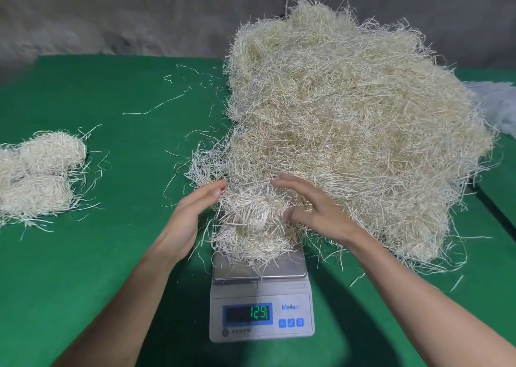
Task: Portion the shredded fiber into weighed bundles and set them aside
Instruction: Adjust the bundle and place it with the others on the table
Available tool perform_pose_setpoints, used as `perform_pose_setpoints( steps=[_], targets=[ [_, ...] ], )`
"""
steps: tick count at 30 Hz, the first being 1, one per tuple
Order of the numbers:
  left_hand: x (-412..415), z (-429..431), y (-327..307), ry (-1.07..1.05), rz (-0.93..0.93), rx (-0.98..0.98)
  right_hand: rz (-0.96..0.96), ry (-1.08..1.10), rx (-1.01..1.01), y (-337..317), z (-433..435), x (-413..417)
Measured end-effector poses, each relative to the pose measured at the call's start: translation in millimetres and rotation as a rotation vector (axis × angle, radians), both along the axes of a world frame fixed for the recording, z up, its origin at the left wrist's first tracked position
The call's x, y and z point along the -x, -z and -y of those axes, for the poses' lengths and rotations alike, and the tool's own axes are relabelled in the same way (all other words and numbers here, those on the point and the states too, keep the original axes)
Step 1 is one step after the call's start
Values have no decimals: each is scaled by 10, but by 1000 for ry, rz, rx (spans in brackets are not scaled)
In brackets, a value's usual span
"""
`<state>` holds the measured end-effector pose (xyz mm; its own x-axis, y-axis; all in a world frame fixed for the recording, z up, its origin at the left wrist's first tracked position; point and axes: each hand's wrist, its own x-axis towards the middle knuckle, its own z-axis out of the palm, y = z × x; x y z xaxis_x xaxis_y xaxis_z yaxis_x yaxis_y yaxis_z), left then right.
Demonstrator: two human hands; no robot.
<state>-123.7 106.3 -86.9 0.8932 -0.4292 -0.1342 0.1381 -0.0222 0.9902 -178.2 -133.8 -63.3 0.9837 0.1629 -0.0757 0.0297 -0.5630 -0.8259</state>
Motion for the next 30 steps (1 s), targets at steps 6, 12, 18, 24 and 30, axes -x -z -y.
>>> perform_pose_setpoints(
  steps=[6, 12, 18, 24, 30],
  targets=[
    [0, 0, 9, -17, 27, -21, 11, -14, -4, 0, -12, 21],
    [30, 14, -61, -115, 62, 50, 83, 43, -96, -59, 30, 21],
    [-9, -6, -136, -419, 81, 201, 137, 81, -142, -74, 23, 3],
    [-48, -48, -99, -429, 48, 193, 160, 70, -117, -33, 24, -25],
    [-55, -33, -63, -365, 30, 142, 152, 48, -37, 6, 43, -37]
  ],
)
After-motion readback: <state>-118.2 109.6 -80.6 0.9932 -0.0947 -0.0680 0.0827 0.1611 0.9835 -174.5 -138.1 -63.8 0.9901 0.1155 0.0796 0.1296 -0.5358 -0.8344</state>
